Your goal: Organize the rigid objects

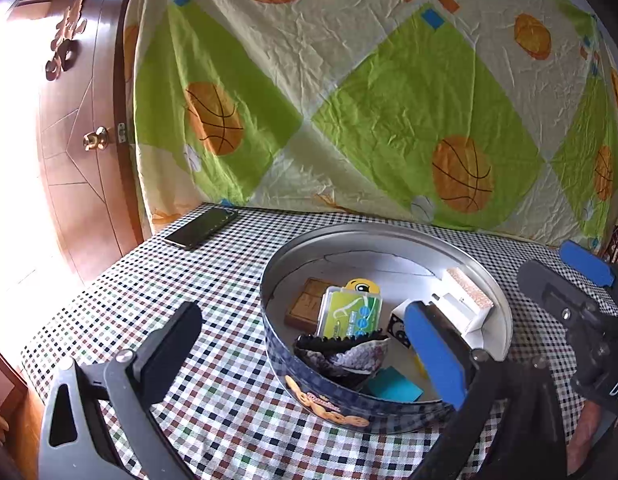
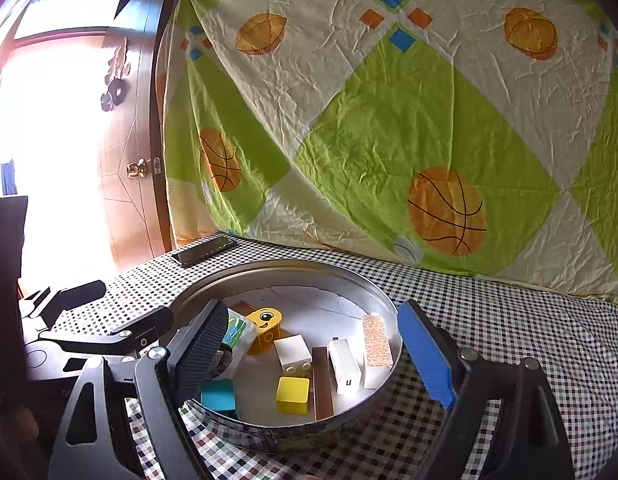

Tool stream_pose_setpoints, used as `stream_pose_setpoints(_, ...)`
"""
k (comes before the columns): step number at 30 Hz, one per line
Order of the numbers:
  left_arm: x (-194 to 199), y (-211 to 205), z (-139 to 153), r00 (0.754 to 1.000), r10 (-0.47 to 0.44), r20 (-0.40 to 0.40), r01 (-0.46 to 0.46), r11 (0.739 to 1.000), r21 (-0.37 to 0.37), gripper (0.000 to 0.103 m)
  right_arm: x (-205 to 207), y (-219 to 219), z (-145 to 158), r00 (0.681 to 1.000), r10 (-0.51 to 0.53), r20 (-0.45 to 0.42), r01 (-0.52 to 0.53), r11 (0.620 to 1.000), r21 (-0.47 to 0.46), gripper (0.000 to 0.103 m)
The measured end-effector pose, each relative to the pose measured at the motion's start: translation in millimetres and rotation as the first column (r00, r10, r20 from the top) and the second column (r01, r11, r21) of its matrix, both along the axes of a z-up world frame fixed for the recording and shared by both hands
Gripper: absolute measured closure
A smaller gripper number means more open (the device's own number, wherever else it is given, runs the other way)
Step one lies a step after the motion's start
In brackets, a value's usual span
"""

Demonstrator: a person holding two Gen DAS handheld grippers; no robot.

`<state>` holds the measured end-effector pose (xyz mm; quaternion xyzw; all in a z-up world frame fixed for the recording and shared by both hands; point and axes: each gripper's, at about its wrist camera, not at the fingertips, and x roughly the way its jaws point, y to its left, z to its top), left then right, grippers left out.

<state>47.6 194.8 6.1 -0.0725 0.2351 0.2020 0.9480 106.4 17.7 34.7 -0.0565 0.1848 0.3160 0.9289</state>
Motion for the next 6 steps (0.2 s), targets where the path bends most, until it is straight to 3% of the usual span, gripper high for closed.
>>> stream_pose_setpoints(6,-1.2,-3.3,2.9,1.0,-0.004,0.009,0.004,1.0,0.005,0.001,-2.0,-2.8,-1.7,1.0,-0.002,-0.004,0.002,1.0,0.003,0.015)
